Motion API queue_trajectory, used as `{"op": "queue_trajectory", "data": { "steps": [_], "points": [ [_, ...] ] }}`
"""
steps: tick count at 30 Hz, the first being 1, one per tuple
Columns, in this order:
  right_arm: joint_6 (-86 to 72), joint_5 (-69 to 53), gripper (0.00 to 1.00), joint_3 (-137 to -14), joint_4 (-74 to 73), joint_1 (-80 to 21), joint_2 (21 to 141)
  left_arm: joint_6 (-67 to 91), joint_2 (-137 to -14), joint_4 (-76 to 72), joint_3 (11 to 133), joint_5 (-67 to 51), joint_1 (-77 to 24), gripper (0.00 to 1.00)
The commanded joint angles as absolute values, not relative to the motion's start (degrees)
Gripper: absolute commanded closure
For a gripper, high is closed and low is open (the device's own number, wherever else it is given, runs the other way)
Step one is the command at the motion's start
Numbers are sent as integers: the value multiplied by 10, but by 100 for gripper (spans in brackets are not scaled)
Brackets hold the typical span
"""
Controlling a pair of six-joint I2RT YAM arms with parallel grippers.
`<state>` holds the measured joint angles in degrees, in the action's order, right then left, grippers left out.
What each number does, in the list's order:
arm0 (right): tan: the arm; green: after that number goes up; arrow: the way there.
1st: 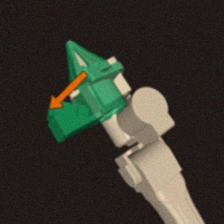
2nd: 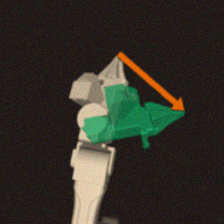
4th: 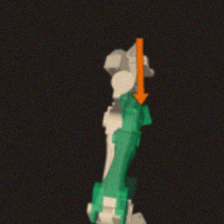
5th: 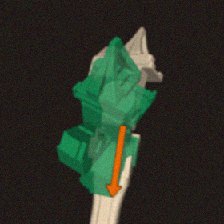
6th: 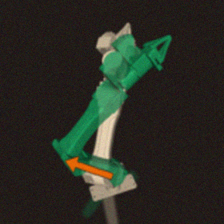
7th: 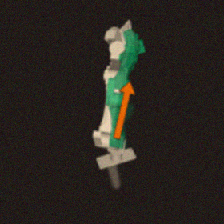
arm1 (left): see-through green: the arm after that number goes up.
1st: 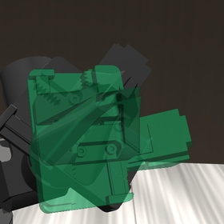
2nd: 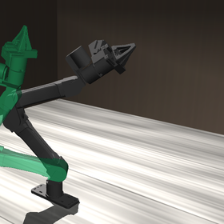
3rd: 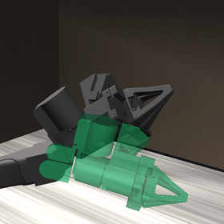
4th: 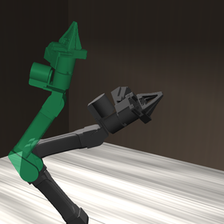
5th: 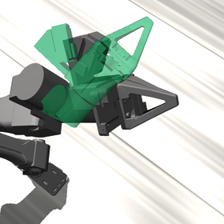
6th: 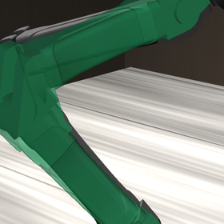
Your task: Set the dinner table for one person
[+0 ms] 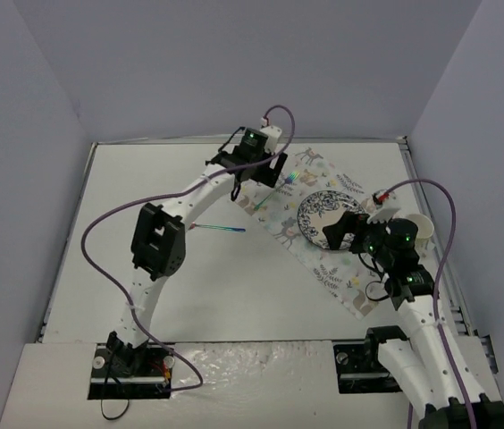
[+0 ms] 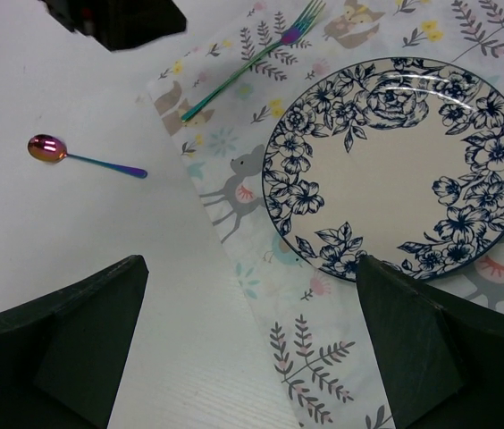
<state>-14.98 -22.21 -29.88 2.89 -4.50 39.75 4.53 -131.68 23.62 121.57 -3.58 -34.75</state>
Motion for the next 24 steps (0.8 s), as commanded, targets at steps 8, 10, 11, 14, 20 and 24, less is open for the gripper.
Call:
{"op": "queue_trajectory", "data": {
  "steps": [8, 10, 11, 14, 20, 24],
  "points": [
    [-10, -176, 0, -479, 79, -231, 653, 214, -993, 288, 1050, 40, -223, 3],
    [18, -175, 0, -515, 80, -274, 717, 218, -941, 302, 1014, 35, -194, 3],
    [32, -176, 0, -534, 80, -292, 749, 219, -918, 310, 996, 32, -179, 3],
    [70, -185, 1, -612, 70, -333, 832, 212, -852, 335, 943, 9, -117, 3],
    [141, -181, 3, -754, 36, -399, 1011, 179, -713, 339, 807, 35, -32, 3],
    [188, -196, 8, -854, 6, -422, 1125, 184, -641, 265, 680, 61, -17, 3]
  ]
}}
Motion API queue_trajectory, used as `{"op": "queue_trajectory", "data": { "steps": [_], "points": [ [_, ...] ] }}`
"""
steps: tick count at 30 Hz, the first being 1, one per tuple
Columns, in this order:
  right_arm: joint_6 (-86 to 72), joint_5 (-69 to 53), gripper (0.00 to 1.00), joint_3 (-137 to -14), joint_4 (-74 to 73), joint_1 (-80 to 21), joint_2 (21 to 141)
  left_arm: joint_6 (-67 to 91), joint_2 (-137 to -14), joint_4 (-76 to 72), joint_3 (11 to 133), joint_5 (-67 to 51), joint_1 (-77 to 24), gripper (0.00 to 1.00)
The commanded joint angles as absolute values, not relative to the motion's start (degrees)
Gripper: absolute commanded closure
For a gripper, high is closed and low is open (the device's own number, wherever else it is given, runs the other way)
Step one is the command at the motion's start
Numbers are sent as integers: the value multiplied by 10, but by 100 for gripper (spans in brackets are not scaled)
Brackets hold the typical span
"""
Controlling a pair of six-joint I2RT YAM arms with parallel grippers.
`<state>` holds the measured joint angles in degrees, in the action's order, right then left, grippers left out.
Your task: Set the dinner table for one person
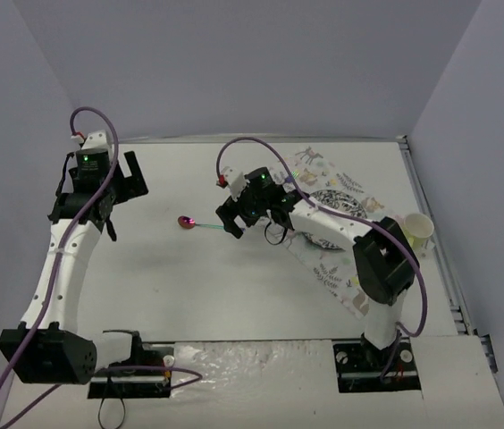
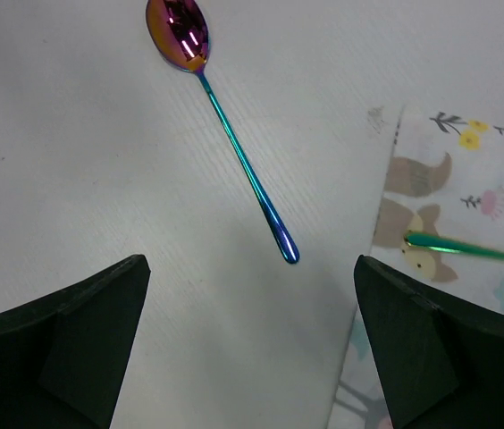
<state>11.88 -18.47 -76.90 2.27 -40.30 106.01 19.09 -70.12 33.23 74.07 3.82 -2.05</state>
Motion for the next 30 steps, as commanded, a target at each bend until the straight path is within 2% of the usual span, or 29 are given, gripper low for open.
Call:
{"op": "queue_trajectory", "data": {
  "steps": [1, 8, 10, 13, 18, 25, 30],
  "points": [
    [201, -196, 10, -881, -6, -426, 1144, 183, -635, 261, 667, 67, -13, 3],
    [265, -194, 21, -1002, -43, -439, 1259, 185, -631, 259, 652, 69, 17, 3],
    [279, -197, 26, -1022, -50, -439, 1280, 191, -632, 259, 652, 54, 28, 3],
    [289, -210, 36, -1042, -57, -440, 1307, 198, -634, 258, 651, 35, 44, 3],
    [299, -221, 45, -1063, -68, -448, 1335, 201, -631, 255, 650, 27, 54, 3],
    [301, -229, 53, -1093, -83, -459, 1370, 201, -629, 255, 649, 22, 57, 3],
    [294, -239, 65, -1107, -95, -460, 1392, 200, -626, 255, 648, 23, 58, 3]
  ]
}}
